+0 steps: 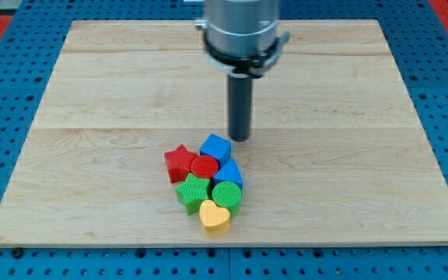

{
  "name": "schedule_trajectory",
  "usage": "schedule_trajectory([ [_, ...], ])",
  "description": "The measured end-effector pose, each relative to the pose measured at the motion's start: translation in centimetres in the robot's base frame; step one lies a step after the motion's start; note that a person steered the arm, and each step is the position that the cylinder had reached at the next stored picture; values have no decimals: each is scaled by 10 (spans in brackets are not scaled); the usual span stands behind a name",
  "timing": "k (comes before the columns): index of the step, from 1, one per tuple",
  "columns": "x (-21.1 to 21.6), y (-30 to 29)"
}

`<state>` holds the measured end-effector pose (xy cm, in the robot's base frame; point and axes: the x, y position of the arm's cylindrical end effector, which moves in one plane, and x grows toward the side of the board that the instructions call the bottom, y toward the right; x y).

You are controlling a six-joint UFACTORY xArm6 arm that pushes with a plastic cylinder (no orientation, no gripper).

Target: Move the yellow heart to the left of the red star

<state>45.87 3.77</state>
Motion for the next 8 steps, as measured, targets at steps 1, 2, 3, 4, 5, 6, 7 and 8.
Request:
schedule_trajectory([
  [1,11,81],
  [2,74,89],
  [3,142,85],
  [4,160,56],
  [5,160,36],
  [6,160,17],
  [7,160,-52],
  [8,160,-104],
])
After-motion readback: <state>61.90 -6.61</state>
